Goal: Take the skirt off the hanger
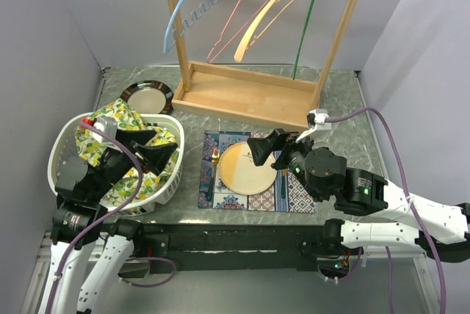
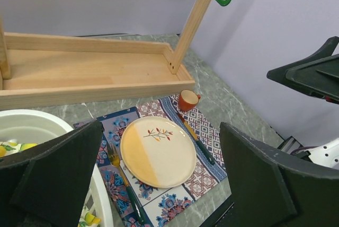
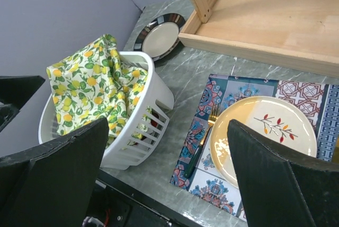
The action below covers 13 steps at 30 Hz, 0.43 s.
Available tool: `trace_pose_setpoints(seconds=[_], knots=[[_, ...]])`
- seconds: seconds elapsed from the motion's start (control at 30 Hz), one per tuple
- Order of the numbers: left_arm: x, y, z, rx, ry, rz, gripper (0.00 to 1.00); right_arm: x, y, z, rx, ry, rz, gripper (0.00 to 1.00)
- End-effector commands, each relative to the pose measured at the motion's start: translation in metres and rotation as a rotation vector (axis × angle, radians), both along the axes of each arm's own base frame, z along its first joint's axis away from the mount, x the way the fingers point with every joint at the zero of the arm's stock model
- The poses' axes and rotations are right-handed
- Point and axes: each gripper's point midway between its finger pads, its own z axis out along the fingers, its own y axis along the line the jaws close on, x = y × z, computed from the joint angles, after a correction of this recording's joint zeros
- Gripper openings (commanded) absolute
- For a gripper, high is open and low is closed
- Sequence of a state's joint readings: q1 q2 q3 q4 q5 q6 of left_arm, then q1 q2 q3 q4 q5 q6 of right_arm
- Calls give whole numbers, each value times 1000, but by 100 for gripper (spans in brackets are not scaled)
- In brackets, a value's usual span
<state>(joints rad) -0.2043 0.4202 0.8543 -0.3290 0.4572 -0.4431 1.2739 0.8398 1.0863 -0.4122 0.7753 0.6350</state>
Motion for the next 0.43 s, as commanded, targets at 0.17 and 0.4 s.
trace_pose_setpoints(seconds=[0.17, 0.4], knots=[[-17, 1, 21, -39, -49, -15, 97, 1, -19, 25, 106, -32, -48, 100], [-17, 2, 24, -43, -52, -11, 97, 0, -22, 30, 114, -39, -48, 100]])
